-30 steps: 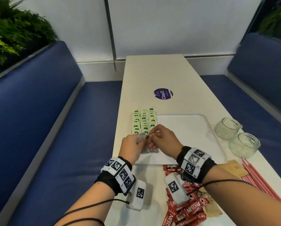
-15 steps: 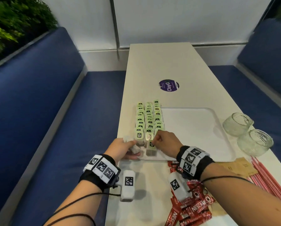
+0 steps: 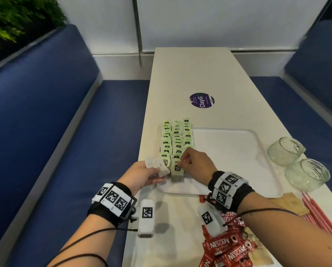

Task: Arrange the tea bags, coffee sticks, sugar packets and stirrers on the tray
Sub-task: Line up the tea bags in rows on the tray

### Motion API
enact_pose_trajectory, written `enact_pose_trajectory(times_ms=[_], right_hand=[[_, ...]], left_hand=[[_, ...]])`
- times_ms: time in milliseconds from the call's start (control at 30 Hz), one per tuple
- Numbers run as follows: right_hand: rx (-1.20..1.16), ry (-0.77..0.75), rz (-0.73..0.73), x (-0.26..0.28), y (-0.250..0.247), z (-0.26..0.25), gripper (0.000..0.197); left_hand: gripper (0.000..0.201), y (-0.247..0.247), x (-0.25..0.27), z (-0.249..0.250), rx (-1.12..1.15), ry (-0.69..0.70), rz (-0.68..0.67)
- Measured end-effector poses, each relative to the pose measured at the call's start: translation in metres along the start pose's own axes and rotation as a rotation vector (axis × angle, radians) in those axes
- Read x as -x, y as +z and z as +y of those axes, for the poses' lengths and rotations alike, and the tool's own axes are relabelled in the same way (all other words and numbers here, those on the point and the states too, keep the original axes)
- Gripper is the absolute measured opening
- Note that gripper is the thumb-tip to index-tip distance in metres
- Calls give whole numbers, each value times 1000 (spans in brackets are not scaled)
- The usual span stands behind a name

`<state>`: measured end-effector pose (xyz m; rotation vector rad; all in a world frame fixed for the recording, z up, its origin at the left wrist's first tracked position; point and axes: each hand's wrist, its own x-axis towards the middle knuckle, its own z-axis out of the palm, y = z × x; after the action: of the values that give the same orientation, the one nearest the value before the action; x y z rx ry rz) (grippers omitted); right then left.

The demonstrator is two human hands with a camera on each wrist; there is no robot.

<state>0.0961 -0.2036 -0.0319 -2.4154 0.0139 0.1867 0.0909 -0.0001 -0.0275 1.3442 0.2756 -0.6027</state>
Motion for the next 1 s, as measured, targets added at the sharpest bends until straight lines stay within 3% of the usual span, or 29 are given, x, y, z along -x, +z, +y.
enact_pose_trajectory(times_ms=[100, 300, 400, 467, 500, 667, 900, 1000], right_hand=[[-111, -37, 54, 3, -6, -6, 17], [-182, -124, -34, 11, -8, -14, 8], [-155, -103, 38, 14, -11, -14, 14], [-147, -72, 82, 16, -12, -15, 17], [-152, -60, 102, 18, -12, -15, 18], [-218, -37, 138, 23, -7, -19, 16], [-279, -94, 100, 31, -8, -24, 14], [-212, -100, 149, 29, -10, -21, 8]], left_hand=[[19, 7, 1, 0, -74, 28, 12], [19, 26, 7, 5, -263, 95, -19], [13, 28, 7, 7, -398, 144, 163], [21, 28, 6, 9, -540, 234, 336], [24, 31, 7, 10, -587, 278, 362], [23, 52, 14, 1, -593, 366, 207], [26, 51, 17, 4, -599, 386, 191], [30, 44, 14, 4, -609, 324, 131]])
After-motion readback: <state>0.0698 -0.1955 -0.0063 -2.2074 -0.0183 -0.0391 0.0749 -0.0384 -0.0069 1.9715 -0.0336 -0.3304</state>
